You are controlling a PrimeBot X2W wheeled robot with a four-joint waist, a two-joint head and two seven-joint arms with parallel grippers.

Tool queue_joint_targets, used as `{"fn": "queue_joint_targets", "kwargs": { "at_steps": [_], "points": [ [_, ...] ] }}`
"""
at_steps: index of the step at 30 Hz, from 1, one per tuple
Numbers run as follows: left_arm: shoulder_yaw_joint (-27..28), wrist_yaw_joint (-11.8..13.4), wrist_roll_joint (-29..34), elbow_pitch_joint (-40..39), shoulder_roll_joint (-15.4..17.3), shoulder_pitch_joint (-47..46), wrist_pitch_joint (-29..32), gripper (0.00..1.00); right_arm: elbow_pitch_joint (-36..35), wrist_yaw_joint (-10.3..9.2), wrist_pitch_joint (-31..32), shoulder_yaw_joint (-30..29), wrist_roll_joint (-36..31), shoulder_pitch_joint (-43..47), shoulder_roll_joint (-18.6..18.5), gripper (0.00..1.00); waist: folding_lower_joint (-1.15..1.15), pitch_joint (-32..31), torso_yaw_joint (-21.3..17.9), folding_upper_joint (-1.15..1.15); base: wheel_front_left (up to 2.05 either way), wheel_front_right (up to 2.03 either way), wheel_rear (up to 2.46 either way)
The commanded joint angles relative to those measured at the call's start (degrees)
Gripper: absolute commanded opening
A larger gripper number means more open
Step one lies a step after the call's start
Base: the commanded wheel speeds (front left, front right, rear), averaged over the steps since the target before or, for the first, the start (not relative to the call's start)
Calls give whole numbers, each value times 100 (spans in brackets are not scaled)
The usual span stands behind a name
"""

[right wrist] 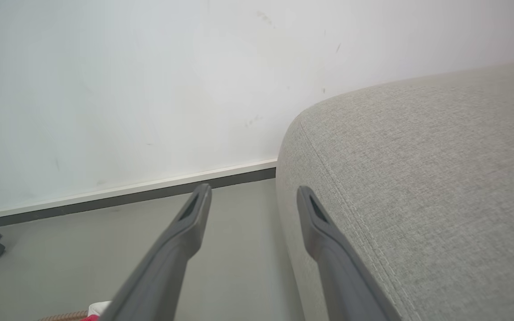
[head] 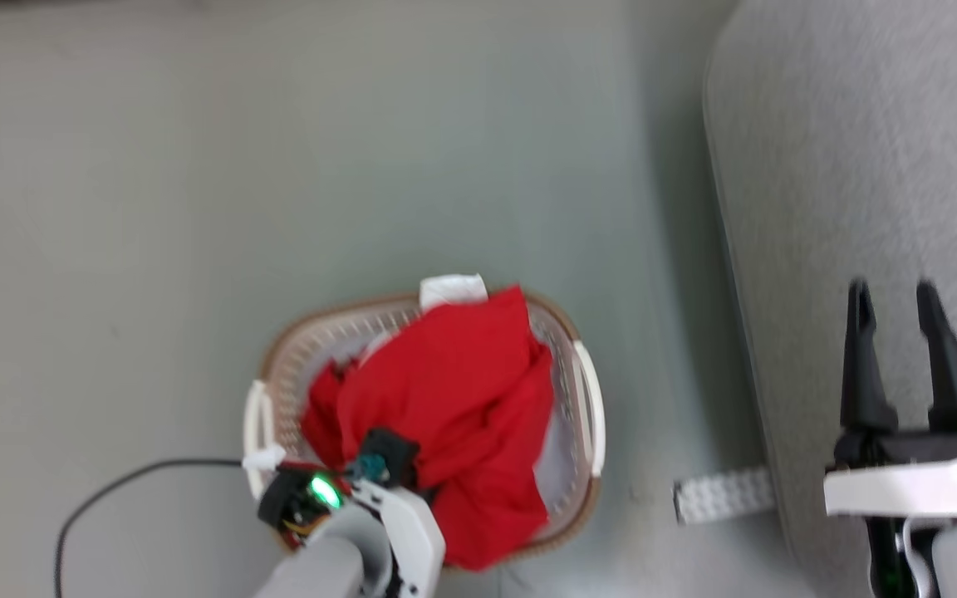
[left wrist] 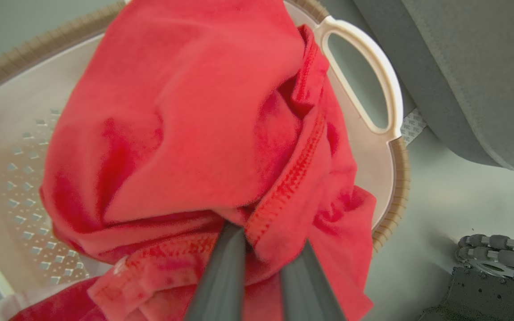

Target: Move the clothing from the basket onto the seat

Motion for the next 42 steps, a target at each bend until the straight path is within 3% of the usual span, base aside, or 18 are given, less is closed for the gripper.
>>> {"fn": "queue_joint_targets", "kwargs": {
  "at_steps": [1, 12, 30, 42],
  "points": [
    [-45, 13, -148, -81, -1, 151, -52, 0, 52, -14, -17, -39, -60, 159, -11, 100, 0, -823, 344, 0, 0, 0, 0],
    [-246, 45, -705, -1100, 63, 835, 47, 0, 293, -14, -17, -238, -141, 1102, -13, 100, 0, -2241, 791, 0, 0, 0, 0],
    [202, 957, -986, -3475, 854, 1435, 647, 0, 544, -14, -17, -237, -133, 1975, -14, 100, 0, -3447, 822, 0, 0, 0, 0],
    [363, 1278, -1021, -4582, 1280, 1443, 1076, 0, 562, -14, -17, -287, -44, 2210, -14, 100, 0, -3787, 711, 0, 0, 0, 0]
  ]
}}
